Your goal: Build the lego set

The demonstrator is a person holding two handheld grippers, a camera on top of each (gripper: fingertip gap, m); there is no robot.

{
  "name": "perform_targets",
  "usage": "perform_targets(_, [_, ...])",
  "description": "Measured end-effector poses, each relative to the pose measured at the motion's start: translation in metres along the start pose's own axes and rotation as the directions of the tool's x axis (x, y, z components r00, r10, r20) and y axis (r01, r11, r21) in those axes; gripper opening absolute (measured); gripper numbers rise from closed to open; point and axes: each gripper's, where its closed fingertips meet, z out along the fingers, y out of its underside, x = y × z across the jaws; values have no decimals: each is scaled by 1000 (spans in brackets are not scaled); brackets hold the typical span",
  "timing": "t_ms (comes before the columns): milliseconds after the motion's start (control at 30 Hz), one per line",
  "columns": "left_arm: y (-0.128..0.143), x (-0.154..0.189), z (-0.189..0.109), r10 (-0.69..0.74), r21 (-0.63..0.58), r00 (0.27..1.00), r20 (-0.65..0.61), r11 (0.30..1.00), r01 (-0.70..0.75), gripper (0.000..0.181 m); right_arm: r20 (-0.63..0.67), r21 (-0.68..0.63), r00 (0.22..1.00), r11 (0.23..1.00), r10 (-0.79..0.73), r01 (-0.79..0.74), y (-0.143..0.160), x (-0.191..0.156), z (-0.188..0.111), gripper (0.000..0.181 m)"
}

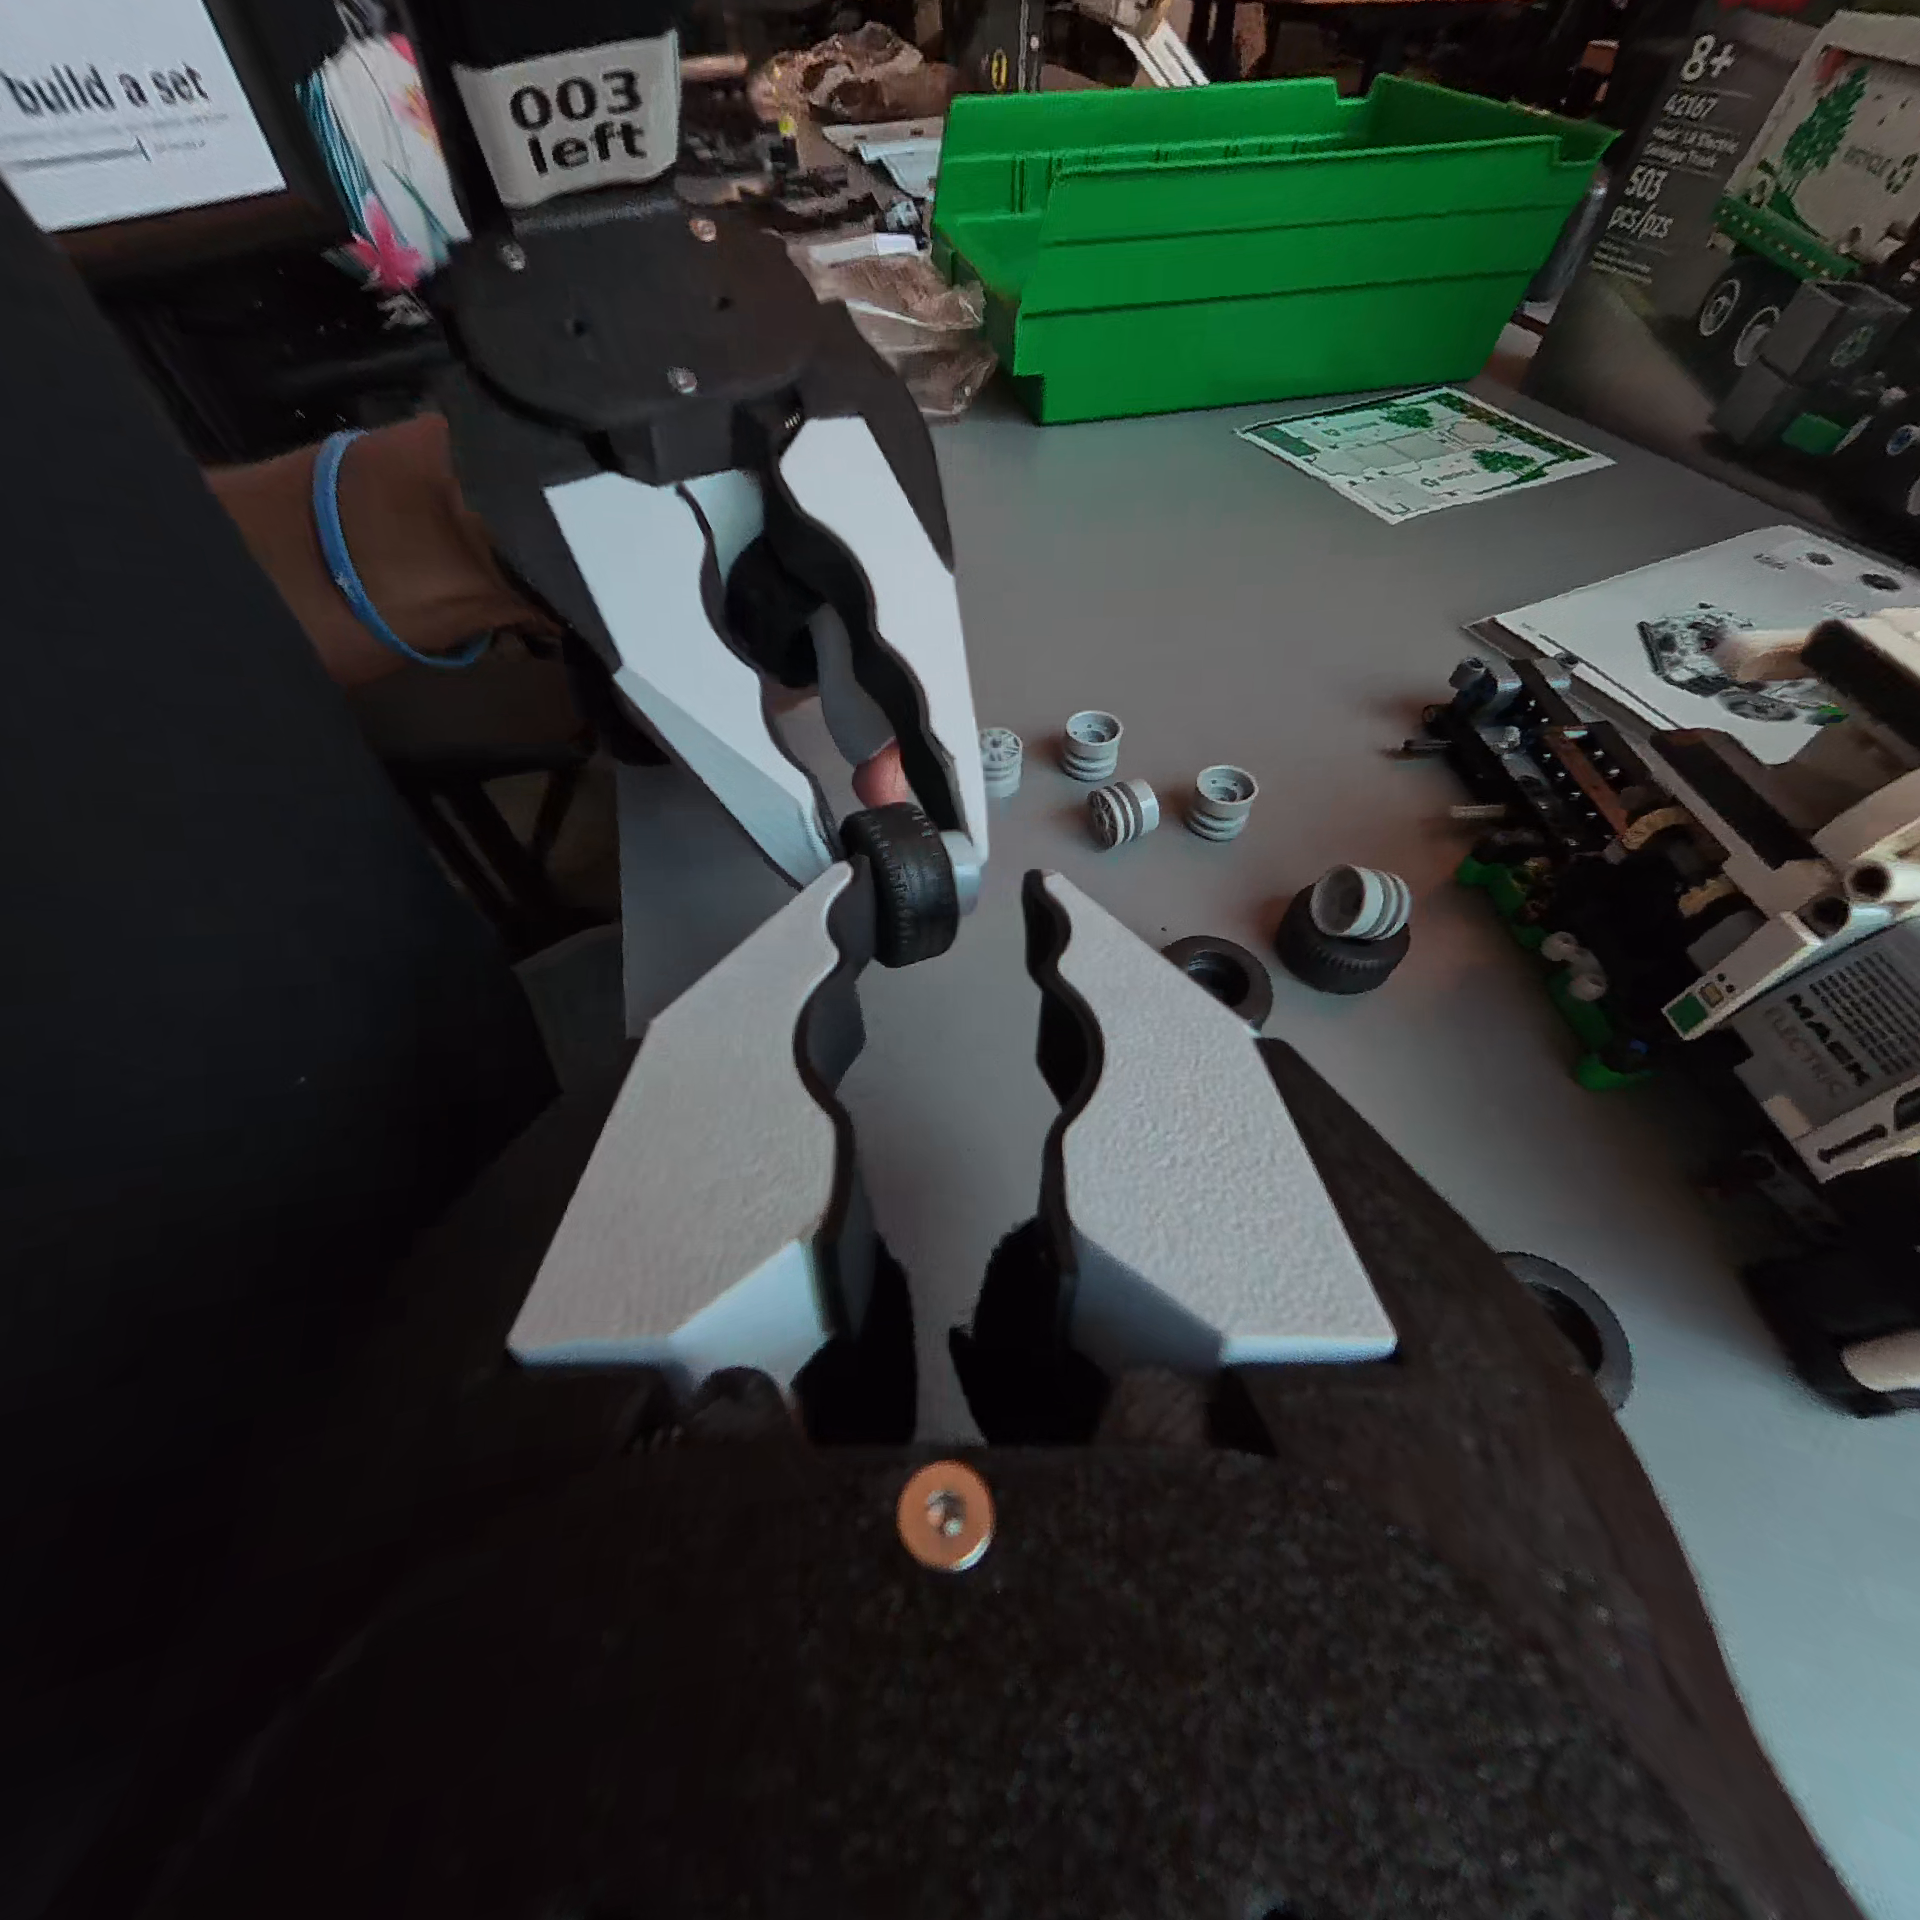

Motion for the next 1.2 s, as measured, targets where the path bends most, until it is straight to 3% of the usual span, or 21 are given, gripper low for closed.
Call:
perform_targets(100, [-9,9,-3,14,66,1000,-27,998,-12,21,108,45,993,998,44,-49,-6,-7,-4,32])
perform_targets(167, [-13,12,-6,35,102,999,-34,994,-31,21,195,64,979,996,55,-69,-10,-16,-6,22])
perform_targets(267, [-15,14,-8,60,115,997,-47,992,-54,22,264,58,961,993,86,-105,-11,-21,-6,21])
perform_targets(800, [1,19,-2,112,24,985,-130,994,-110,18,234,-35,962,987,-144,156,6,-21,-2,14])
perform_targets(1200, [9,23,-1,110,-17,973,-202,993,-115,16,271,-56,952,985,-140,161,13,-25,0,13])
